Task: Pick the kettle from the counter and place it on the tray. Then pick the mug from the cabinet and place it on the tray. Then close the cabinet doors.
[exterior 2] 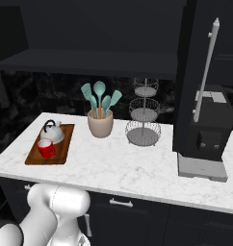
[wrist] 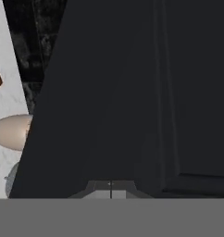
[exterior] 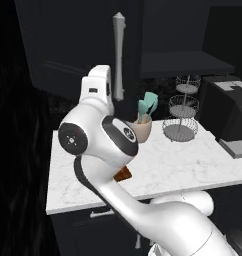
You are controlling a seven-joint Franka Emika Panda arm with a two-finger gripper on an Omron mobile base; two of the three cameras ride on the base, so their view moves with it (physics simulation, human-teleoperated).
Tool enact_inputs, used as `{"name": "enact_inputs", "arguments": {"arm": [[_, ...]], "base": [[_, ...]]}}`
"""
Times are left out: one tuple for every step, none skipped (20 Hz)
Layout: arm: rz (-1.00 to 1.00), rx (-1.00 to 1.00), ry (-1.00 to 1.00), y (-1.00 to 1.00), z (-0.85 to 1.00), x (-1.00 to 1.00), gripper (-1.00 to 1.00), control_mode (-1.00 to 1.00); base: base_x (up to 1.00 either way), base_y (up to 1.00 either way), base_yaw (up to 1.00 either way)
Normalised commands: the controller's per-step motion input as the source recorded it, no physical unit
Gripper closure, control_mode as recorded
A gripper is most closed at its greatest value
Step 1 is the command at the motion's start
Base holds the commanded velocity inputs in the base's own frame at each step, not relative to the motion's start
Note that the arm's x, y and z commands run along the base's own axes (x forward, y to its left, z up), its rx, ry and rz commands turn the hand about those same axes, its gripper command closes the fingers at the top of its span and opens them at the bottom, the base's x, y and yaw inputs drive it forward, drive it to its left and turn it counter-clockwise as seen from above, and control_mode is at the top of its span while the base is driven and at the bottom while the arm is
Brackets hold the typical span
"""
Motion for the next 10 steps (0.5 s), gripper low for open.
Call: {"name": "enact_inputs", "arguments": {"arm": [[-0.02, 0.00, -0.09, -0.44, 0.00, 0.58, 1.00, -1.00], [-0.03, 0.00, -0.08, -0.39, 0.00, 0.59, 1.00, -1.00], [-0.04, 0.00, -0.08, -0.36, 0.00, 0.62, 1.00, -1.00], [-0.04, 0.00, -0.08, -0.31, 0.00, 0.65, 1.00, -1.00], [-0.04, 0.00, -0.08, -0.29, 0.00, 0.65, 1.00, -1.00], [-0.03, 0.00, -0.09, -0.24, 0.00, 0.66, 1.00, -1.00], [-0.04, 0.00, -0.09, -0.20, 0.05, 0.64, 1.00, -1.00], [-0.05, 0.00, -0.09, -0.12, 0.19, 0.57, 1.00, -1.00], [-0.05, 0.00, -0.06, -0.04, 0.29, 0.54, 1.00, -1.00], [-0.06, 0.00, 0.00, -0.01, 0.42, 0.51, 1.00, -1.00]], "base": [[0.00, 0.00, 0.00], [0.00, 0.00, 0.00], [0.00, 0.00, 0.00], [0.00, 0.00, 0.00], [0.00, 0.00, 0.00], [0.00, 0.00, 0.00], [0.00, 0.00, 0.00], [0.00, 0.00, 0.00], [0.00, 0.00, 0.00], [0.00, 0.00, 0.00]]}}
